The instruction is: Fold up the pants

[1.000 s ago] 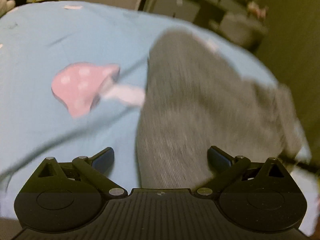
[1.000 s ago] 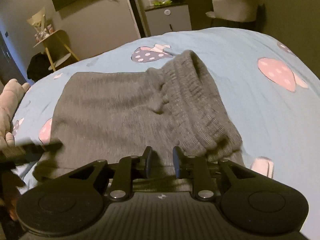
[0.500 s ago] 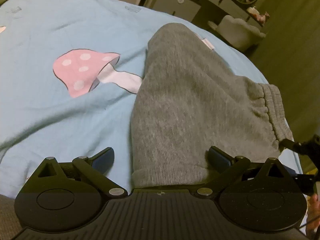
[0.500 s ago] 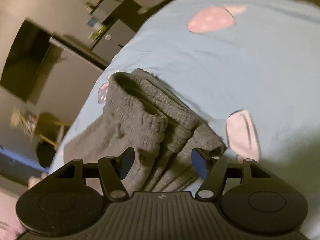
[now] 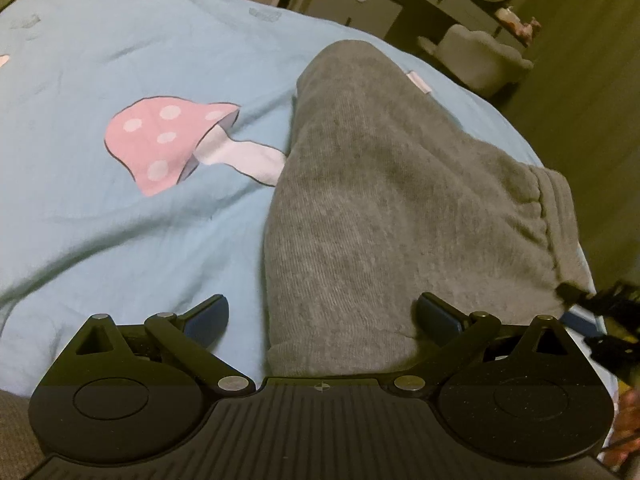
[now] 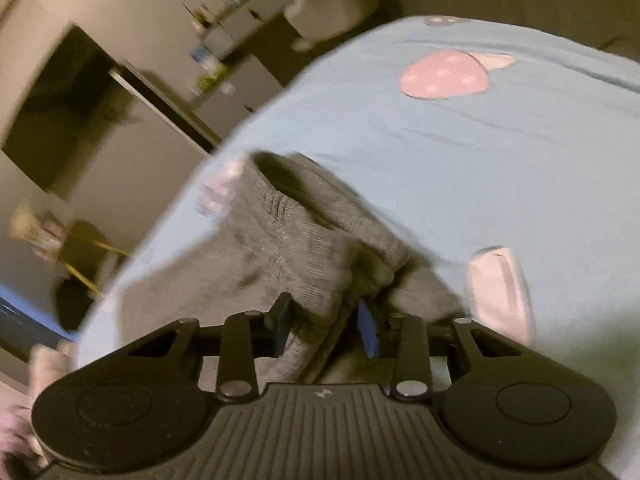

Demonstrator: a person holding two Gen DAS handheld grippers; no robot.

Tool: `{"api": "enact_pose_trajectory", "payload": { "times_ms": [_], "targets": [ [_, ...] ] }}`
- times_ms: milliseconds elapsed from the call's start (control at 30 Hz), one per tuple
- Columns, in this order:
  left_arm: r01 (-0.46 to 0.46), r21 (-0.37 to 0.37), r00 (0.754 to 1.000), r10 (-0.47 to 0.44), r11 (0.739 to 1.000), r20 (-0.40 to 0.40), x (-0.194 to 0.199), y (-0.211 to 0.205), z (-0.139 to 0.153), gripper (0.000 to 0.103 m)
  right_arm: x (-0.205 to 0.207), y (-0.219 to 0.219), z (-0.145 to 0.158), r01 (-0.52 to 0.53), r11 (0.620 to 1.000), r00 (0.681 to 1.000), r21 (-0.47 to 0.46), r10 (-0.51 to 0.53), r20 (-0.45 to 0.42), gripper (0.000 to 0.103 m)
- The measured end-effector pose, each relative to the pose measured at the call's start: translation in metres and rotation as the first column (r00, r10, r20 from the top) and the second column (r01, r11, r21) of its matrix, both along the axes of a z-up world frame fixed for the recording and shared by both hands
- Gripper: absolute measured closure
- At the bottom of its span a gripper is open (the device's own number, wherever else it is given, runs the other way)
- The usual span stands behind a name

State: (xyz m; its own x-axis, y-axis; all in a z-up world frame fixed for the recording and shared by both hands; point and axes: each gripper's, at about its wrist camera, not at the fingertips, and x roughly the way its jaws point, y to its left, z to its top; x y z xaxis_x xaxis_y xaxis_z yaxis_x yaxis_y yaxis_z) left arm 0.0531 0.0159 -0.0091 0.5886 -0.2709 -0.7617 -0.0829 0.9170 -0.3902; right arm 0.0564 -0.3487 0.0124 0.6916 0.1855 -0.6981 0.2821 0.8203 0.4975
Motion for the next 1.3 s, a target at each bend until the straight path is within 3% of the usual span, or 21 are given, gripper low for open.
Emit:
{"api": "enact_pose_trajectory", "payload": {
  "times_ms": [167,233,333,500,600,733,800,933,1033,1133,1233,1300],
  "targets": [
    [0.017,-0.029,1.0,-0.018,0.999,-0.012,0.001,0.011,0.007,0.001,0.008,-0.006,0.007,-0.075,0.997,0.997,-0.019,0.074,-0.027,0.056],
    [0.02,-0.077,1.0,-0.019,0.997,0.009,-0.001,0.021,0.016,0.001,0.009,-0.011,0.015,-0.106,0.991,0.994,-0.077,0.105,-0.011,0.039],
    [0.034,-0.133,0.999,-0.028,0.991,0.043,0.005,0.036,0.026,0.001,0.014,-0.021,0.03,-0.137,0.98,0.989,-0.143,0.143,0.034,0.034],
    [0.137,-0.196,0.989,-0.145,0.971,-0.028,0.049,0.032,0.017,0.001,0.067,-0.028,0.027,-0.285,0.958,0.958,-0.011,0.285,0.019,0.028],
    [0.159,-0.201,0.981,-0.177,0.967,-0.077,0.079,0.025,0.003,0.001,0.096,-0.019,0.016,-0.334,0.942,0.942,-0.026,0.333,-0.037,0.027],
    [0.168,-0.328,0.963,-0.226,0.93,-0.146,0.11,0.024,-0.018,0.001,0.124,-0.03,-0.001,-0.367,0.929,0.925,0.047,0.37,-0.089,0.014],
    [0.177,-0.34,0.961,-0.236,0.923,-0.14,0.12,0.022,-0.02,0.001,0.134,-0.039,-0.015,-0.382,0.916,0.912,0.121,0.395,-0.111,0.013],
    [0.203,-0.336,0.961,-0.253,0.92,-0.111,0.138,0.014,-0.023,0.0,0.147,-0.037,-0.036,-0.356,0.911,0.918,0.211,0.383,-0.104,0.015],
    [0.195,-0.347,0.964,-0.244,0.918,-0.103,0.148,0.012,-0.028,0.0,0.146,-0.02,-0.036,-0.363,0.917,0.922,0.164,0.379,-0.079,0.03],
    [0.177,-0.394,0.969,-0.23,0.902,-0.092,0.15,0.016,-0.027,0.0,0.141,-0.014,-0.025,-0.409,0.902,0.906,0.135,0.419,-0.058,0.038],
    [0.229,-0.416,0.963,-0.268,0.88,-0.037,0.149,0.02,-0.03,0.002,0.139,-0.017,-0.02,-0.431,0.891,0.895,0.142,0.442,-0.059,0.037],
    [0.215,-0.423,0.968,-0.25,0.88,-0.029,0.15,0.021,-0.038,0.002,0.143,-0.012,-0.023,-0.429,0.893,0.893,0.132,0.442,-0.089,0.029]
  ]
}}
